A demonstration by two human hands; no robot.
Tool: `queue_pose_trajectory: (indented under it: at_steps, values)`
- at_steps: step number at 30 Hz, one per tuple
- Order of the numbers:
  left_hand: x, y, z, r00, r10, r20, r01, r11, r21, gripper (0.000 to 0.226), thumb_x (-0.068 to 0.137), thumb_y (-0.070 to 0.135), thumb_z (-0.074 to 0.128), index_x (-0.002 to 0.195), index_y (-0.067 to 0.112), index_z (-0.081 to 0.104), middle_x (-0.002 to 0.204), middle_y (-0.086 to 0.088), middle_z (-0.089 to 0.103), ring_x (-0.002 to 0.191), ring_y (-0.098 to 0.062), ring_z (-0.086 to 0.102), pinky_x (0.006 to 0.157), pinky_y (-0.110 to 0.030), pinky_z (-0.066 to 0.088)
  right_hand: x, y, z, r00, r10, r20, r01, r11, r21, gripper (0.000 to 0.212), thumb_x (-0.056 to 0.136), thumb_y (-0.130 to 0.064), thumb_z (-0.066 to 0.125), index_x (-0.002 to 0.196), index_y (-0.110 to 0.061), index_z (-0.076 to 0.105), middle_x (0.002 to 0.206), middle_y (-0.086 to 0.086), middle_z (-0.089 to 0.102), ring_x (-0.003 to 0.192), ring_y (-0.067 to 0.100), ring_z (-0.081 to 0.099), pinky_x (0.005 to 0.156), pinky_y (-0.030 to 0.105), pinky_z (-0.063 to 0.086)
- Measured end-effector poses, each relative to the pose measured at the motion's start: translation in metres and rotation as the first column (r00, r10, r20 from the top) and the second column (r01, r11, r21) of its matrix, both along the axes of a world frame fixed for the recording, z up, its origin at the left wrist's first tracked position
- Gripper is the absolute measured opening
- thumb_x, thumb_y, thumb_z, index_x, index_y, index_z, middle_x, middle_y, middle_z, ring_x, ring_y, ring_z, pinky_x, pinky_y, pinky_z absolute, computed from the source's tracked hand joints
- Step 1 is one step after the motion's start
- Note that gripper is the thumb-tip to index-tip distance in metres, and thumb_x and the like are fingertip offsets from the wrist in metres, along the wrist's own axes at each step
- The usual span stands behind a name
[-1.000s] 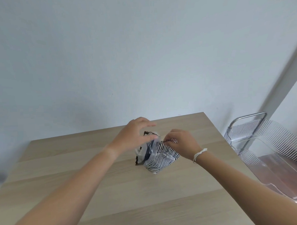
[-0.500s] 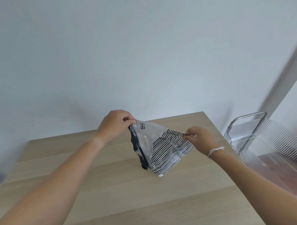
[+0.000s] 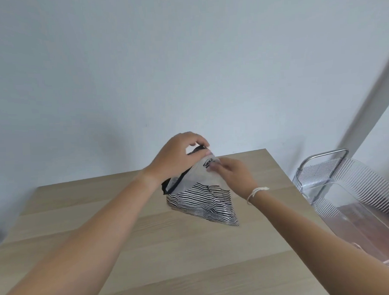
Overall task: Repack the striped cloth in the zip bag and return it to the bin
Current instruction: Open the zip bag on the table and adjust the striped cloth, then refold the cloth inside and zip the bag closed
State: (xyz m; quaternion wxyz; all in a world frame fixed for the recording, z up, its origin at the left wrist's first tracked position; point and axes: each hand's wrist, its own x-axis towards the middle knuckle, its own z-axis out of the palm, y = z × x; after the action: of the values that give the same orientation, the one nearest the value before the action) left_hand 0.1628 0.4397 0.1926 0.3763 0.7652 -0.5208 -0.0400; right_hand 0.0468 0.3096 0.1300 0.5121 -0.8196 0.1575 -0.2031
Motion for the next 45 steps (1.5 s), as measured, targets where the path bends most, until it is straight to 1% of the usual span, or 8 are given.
queue_pose_trajectory:
  at_steps: [6, 10, 13, 19, 26, 32, 40, 45]
  values:
    - [0.024, 0.054, -0.03, 0.904, 0.197, -0.38, -0.228, 0.973, -0.038, 0.063, 0.07, 0.055, 0.067, 0.127, 0.042, 0.044, 0.125, 0.017, 0.052, 0.11, -0.002, 0.052, 0.09, -0.025, 0.043, -0.009, -0.018, 0.026, 0.979, -0.172, 0.106, 0.09, 0.84, 0.535, 0.018, 0.092, -0.021, 0.051, 0.083, -0.014, 0.065, 0.08, 0.002, 0.071, 0.067, 0.02, 0.065, 0.061, 0.029, 0.059]
    - [0.01, 0.069, -0.075, 0.779, 0.116, -0.616, -0.074, 0.993, 0.093, 0.115, 0.042, 0.069, 0.075, 0.14, 0.036, 0.023, 0.121, 0.015, 0.055, 0.114, -0.008, 0.052, 0.098, -0.027, 0.04, -0.012, -0.021, 0.034, 0.973, -0.161, 0.165, 0.019, 0.77, 0.638, 0.019, 0.093, -0.021, 0.049, 0.086, -0.01, 0.063, 0.087, 0.006, 0.071, 0.07, 0.024, 0.068, 0.068, 0.035, 0.059]
    - [0.005, 0.061, -0.092, 0.722, 0.126, -0.68, -0.107, 0.992, 0.071, 0.093, 0.072, 0.031, 0.074, 0.144, 0.028, 0.016, 0.1, 0.014, 0.068, 0.092, -0.001, 0.065, 0.075, -0.012, 0.049, -0.01, -0.021, 0.034, 0.977, -0.136, 0.165, -0.005, 0.758, 0.652, 0.019, 0.093, -0.021, 0.047, 0.087, -0.01, 0.061, 0.088, 0.005, 0.07, 0.066, 0.02, 0.07, 0.063, 0.033, 0.061]
    - [0.013, 0.051, -0.092, 0.735, 0.207, -0.646, -0.165, 0.978, 0.127, 0.02, 0.083, 0.016, 0.065, 0.103, 0.017, 0.064, 0.1, -0.002, 0.069, 0.098, -0.021, 0.062, 0.087, -0.029, 0.048, -0.016, -0.039, 0.027, 0.958, -0.198, 0.205, -0.022, 0.665, 0.746, 0.019, 0.094, -0.024, 0.047, 0.089, -0.012, 0.06, 0.089, 0.002, 0.072, 0.068, 0.019, 0.071, 0.056, 0.028, 0.059]
    - [0.01, 0.039, -0.088, 0.867, 0.358, -0.347, -0.361, 0.931, 0.059, 0.028, 0.077, 0.025, 0.071, 0.103, 0.015, 0.067, 0.099, 0.005, 0.068, 0.086, -0.009, 0.059, 0.075, -0.019, 0.043, -0.03, -0.049, 0.015, 0.838, -0.543, 0.048, 0.538, 0.838, 0.087, 0.053, 0.085, -0.011, 0.054, 0.134, -0.023, 0.037, 0.131, 0.003, 0.047, 0.109, 0.02, 0.05, 0.097, 0.039, 0.042]
    - [-0.004, 0.024, -0.089, 0.919, 0.361, -0.155, -0.363, 0.932, 0.02, 0.022, 0.078, 0.025, 0.068, 0.099, 0.019, 0.067, 0.082, 0.015, 0.06, 0.075, -0.005, 0.052, 0.062, -0.003, 0.034, -0.014, 0.003, 0.017, 0.971, -0.202, 0.129, 0.239, 0.854, -0.461, 0.019, 0.078, -0.021, 0.065, 0.096, -0.014, 0.066, 0.105, 0.007, 0.064, 0.101, 0.025, 0.058, 0.094, 0.035, 0.041]
    - [-0.012, 0.022, -0.095, 0.948, 0.313, -0.053, -0.313, 0.95, 0.003, 0.023, 0.079, 0.025, 0.068, 0.1, 0.017, 0.065, 0.085, 0.013, 0.055, 0.071, 0.002, 0.047, 0.061, -0.006, 0.034, 0.012, 0.012, 0.002, 0.955, -0.267, -0.127, 0.14, 0.786, -0.603, 0.027, 0.084, -0.042, 0.053, 0.09, -0.02, 0.068, 0.098, -0.002, 0.066, 0.102, 0.022, 0.051, 0.089, 0.035, 0.03]
    - [0.002, 0.036, -0.1, 0.934, 0.343, -0.102, -0.343, 0.939, 0.016, 0.023, 0.079, 0.027, 0.068, 0.101, 0.019, 0.065, 0.09, 0.016, 0.058, 0.077, 0.011, 0.05, 0.065, -0.001, 0.037, 0.004, -0.003, 0.023, 0.97, -0.229, -0.078, 0.185, 0.91, -0.371, 0.025, 0.082, -0.036, 0.06, 0.062, -0.021, 0.064, 0.06, -0.003, 0.061, 0.066, 0.018, 0.052, 0.065, 0.031, 0.037]
